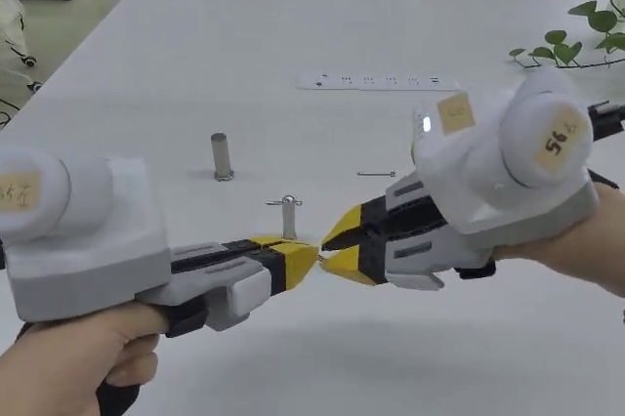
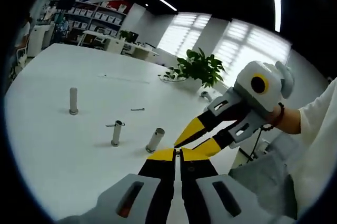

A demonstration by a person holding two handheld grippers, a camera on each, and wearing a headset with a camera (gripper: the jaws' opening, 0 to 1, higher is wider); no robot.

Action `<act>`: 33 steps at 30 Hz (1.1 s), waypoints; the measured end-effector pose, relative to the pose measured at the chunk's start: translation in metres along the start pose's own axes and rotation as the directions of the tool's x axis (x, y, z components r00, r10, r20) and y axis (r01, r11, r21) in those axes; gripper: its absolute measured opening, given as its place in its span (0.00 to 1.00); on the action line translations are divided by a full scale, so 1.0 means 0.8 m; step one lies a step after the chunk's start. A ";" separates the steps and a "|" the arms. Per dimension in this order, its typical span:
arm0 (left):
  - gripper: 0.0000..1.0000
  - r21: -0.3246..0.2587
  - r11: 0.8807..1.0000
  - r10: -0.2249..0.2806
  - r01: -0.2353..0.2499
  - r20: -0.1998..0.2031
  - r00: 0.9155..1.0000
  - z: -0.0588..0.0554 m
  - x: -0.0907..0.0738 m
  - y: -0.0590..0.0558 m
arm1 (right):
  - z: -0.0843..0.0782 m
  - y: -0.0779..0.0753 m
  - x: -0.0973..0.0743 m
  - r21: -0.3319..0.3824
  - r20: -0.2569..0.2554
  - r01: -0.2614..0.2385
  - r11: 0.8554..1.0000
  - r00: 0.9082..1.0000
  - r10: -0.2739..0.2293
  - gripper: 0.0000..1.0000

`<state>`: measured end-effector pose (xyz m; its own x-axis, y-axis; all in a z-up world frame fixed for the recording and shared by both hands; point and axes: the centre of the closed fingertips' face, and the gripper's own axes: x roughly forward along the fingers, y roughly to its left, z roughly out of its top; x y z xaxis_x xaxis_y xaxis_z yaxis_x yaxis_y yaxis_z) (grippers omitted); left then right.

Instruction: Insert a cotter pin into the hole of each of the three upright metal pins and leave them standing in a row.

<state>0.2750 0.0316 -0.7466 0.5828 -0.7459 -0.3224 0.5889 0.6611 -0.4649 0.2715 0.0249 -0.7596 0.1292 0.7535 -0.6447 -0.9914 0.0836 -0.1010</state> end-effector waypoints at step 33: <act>0.00 0.253 0.941 -0.213 0.225 -0.075 0.974 -0.013 -0.008 -0.040 | -0.018 0.040 -0.025 0.231 0.174 -0.372 0.899 0.925 0.338 0.17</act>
<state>0.2465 0.0139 -0.7384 0.4002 -0.8735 -0.2770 0.8269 0.4746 -0.3018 0.2372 0.0029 -0.7608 -0.2195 0.8388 -0.4982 -0.9444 -0.0546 0.3242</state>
